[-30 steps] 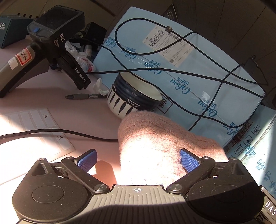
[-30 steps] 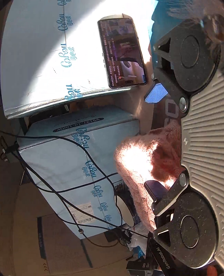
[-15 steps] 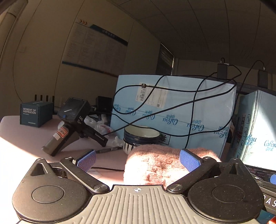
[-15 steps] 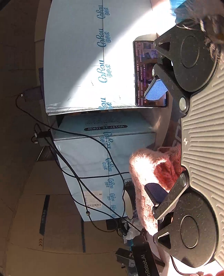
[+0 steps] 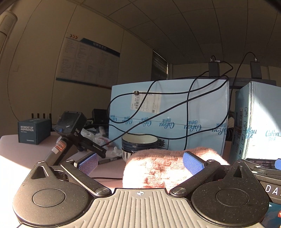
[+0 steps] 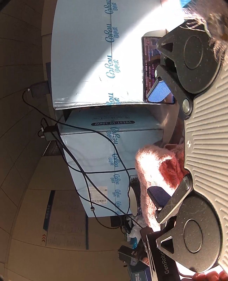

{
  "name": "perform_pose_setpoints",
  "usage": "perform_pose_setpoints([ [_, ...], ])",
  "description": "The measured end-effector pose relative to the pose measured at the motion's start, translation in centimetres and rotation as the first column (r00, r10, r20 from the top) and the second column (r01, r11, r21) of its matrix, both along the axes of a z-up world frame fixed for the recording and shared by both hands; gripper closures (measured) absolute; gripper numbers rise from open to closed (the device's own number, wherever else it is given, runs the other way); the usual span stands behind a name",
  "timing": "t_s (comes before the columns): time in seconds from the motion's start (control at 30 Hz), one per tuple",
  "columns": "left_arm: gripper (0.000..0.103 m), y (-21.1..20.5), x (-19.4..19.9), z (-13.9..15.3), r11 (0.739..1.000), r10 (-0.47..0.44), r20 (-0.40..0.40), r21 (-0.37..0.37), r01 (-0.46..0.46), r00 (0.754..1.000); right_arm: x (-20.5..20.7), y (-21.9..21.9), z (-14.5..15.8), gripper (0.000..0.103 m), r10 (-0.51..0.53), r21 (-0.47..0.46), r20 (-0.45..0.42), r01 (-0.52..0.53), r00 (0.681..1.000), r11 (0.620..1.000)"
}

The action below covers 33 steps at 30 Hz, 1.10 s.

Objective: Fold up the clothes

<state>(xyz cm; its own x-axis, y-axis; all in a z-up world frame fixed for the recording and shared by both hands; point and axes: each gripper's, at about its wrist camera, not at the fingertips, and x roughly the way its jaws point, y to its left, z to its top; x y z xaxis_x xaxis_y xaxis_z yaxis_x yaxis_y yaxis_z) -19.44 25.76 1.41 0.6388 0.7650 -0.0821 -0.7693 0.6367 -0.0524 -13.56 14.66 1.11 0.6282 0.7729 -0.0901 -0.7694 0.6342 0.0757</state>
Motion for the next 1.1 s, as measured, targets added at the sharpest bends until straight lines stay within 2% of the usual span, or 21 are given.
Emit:
perform_pose_setpoints([
  [0.27, 0.000, -0.4, -0.1, 0.1, 0.999, 0.031, 0.008, 0.029, -0.032, 0.999, -1.4, -0.6, 0.2, 0.000, -0.004, 0.033, 0.090, 0.002, 0.996, 0.999],
  [0.47, 0.000, -0.1, -0.2, 0.1, 0.995, 0.088, 0.011, 0.047, -0.089, 0.996, -1.3, -0.4, 0.2, 0.000, -0.004, 0.025, 0.089, 0.002, 0.996, 1.000],
  [1.1, 0.000, -0.2, -0.3, 0.1, 0.996, 0.074, 0.016, 0.045, -0.075, 0.997, -1.2, -0.1, 0.1, 0.000, -0.003, 0.012, 0.078, 0.002, 0.997, 1.000],
])
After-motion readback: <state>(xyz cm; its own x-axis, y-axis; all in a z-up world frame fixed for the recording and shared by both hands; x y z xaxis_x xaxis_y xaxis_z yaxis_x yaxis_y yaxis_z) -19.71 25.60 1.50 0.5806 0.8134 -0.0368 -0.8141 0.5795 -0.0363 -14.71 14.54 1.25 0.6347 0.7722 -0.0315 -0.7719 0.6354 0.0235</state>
